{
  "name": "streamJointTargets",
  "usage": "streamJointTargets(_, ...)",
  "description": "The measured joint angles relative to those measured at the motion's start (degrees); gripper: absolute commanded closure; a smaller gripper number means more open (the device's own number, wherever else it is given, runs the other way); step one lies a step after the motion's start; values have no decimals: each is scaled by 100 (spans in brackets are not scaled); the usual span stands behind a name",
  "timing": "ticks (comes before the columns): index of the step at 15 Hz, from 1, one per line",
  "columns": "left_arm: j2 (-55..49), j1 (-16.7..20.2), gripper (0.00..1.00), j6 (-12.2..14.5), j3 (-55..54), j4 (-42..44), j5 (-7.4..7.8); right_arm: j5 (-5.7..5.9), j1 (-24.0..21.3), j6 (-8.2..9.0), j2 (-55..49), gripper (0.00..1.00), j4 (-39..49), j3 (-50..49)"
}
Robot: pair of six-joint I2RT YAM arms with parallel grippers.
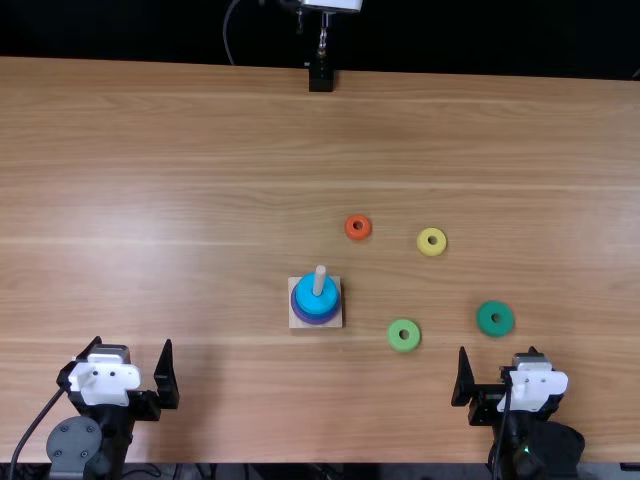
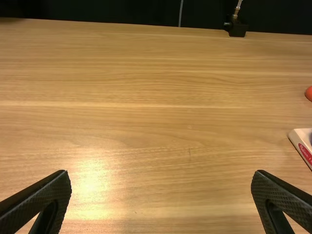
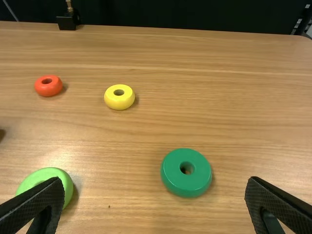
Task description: Build the Hanoi tower: stack the rings onto the peg from bottom to top in this color order: purple, dark blue, light blue, dark green, light green, yellow, orange.
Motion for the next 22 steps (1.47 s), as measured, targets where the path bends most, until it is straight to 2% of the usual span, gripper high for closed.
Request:
streamJointTargets(2,2,0,0,2,0,0,-4,2,0,-22,0,0,96,0)
streamJointTargets(4,2,0,0,0,0,0,0,44,2,-20,0,0,984,-118)
streamJointTargets(6,0,0,0,-2,0,0,-4,92,0,-17,46,0,1104,109)
streamJointTargets(7,2,0,0,2,0,0,0,175,0,-20,273,0,1104,461)
streamJointTargets(10,0,0,0,0,0,0,2,564,0,-24,1932,0,1027,1744)
streamJointTargets(12,2,0,0,2,0,0,-2,691,0,-35,2599,0,975,2221)
streamJointTargets(16,2,0,0,0,0,0,-4,793,2,-44,3980,0,929,3427)
streamJointTargets(22,0,0,0,0,0,0,-2,798,0,-33,6004,0,-809,4581)
